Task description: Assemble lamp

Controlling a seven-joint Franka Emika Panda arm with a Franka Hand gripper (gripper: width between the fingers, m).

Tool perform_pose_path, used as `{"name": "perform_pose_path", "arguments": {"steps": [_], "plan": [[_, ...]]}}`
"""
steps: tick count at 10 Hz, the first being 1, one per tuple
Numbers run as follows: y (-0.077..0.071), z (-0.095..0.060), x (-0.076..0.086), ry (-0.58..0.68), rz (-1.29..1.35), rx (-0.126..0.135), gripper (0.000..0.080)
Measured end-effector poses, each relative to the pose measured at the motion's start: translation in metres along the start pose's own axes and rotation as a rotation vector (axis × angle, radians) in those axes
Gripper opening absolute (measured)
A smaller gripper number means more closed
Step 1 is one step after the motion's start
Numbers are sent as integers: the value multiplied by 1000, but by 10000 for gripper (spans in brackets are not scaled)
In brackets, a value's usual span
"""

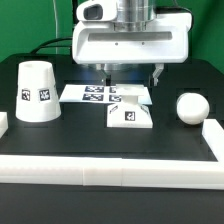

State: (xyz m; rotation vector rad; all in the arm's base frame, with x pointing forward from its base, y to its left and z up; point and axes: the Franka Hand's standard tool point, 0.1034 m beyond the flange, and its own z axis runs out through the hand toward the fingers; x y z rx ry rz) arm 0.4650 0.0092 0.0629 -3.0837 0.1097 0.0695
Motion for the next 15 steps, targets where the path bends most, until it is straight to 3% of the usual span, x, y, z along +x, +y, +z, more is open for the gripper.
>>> {"name": "perform_pose_path", "arguments": {"steps": [2, 6, 7, 14, 15], "plan": [[3, 11, -2, -6, -18, 0, 699], [1, 13, -3, -10, -21, 0, 675], [1, 13, -3, -10, -21, 0, 530], [1, 13, -3, -9, -22, 0, 534], [-2, 13, 3, -9, -26, 2, 534]]}}
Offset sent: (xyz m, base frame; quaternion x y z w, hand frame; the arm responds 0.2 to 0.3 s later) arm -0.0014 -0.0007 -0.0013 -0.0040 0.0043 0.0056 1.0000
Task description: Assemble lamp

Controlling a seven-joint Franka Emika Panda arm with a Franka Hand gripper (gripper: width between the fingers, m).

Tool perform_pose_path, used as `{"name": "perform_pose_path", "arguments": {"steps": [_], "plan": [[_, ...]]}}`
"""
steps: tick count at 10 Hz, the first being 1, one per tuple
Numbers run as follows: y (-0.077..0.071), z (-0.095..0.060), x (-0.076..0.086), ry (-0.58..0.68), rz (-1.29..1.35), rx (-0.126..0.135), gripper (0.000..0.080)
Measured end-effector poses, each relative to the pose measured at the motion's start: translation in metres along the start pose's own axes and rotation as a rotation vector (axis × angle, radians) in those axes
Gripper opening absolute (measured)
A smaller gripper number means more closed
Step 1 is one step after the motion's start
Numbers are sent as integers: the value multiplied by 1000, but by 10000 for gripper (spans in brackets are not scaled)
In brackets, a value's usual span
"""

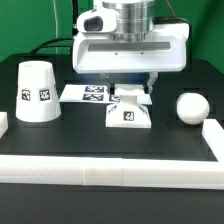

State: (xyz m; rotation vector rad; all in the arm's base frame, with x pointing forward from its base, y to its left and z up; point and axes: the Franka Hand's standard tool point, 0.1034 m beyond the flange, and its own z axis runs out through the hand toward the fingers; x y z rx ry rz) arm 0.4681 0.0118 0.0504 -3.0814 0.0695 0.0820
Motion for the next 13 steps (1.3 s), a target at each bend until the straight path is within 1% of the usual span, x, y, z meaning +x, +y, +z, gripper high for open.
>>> {"name": "perform_pose_path", "arguments": {"steps": [2, 5, 7, 8, 12, 13], "plan": [[-5, -2, 26, 20, -7, 5, 534], [-18, -4, 66, 51, -24, 13, 534], [-36, -5, 99, 56, -33, 22, 534], [-43, -6, 112, 63, -37, 25, 534], [-58, -7, 141, 86, -53, 33, 534], [-65, -8, 148, 86, -43, 36, 534]]}}
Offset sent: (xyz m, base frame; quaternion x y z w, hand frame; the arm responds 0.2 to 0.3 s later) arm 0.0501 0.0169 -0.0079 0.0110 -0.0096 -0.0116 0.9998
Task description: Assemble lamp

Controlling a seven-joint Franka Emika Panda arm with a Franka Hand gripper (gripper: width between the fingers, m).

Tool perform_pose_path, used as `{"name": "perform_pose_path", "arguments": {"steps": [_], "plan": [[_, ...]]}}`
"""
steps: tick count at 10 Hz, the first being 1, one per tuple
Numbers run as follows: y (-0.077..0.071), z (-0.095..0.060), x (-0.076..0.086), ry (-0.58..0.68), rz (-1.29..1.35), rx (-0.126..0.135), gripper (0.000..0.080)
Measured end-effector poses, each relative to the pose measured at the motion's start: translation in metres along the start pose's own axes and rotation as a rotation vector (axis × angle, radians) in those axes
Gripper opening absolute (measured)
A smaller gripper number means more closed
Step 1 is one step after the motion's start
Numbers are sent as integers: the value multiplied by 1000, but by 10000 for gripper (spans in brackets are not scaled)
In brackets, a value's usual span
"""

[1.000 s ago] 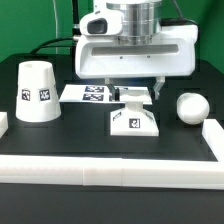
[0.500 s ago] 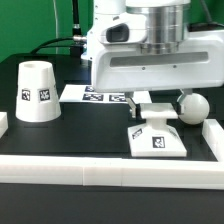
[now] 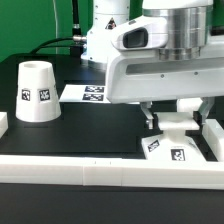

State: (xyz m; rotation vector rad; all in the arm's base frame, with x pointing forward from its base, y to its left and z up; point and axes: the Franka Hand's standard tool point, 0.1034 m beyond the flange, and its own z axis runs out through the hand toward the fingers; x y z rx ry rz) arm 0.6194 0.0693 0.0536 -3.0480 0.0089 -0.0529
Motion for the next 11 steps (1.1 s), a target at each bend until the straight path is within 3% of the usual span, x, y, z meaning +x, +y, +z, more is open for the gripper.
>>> {"name": "perform_pose_path", "arguments": {"steps": [4, 7, 8, 11], "plan": [[-11, 1, 11, 10, -6, 4, 534], [-11, 1, 11, 10, -9, 4, 534], [-11, 1, 11, 10, -9, 4, 654], [-12, 0, 9, 14, 4, 3, 697]]}}
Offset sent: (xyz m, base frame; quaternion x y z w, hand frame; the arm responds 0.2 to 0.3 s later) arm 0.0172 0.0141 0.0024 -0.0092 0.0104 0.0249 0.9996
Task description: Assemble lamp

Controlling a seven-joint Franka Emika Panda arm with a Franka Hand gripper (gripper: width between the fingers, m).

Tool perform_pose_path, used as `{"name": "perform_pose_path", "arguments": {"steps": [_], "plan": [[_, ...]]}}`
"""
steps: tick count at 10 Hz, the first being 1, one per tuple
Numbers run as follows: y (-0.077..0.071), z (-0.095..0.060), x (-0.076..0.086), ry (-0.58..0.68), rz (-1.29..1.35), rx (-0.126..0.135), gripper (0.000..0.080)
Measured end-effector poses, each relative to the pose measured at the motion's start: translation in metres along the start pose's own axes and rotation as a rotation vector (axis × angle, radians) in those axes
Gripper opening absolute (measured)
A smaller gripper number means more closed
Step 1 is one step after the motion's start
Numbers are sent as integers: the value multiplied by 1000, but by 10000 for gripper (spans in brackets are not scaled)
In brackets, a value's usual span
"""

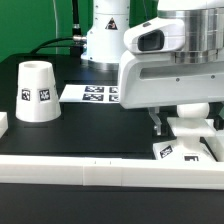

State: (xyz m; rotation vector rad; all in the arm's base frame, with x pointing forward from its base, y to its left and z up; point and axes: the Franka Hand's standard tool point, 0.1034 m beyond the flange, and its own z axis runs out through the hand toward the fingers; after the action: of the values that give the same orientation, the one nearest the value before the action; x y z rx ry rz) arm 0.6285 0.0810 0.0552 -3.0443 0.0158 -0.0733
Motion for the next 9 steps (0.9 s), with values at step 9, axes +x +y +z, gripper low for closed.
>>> {"name": "perform_pose_path", "arguments": {"steps": [9], "plan": [[-10, -20, -73, -38, 184, 36, 699]]}}
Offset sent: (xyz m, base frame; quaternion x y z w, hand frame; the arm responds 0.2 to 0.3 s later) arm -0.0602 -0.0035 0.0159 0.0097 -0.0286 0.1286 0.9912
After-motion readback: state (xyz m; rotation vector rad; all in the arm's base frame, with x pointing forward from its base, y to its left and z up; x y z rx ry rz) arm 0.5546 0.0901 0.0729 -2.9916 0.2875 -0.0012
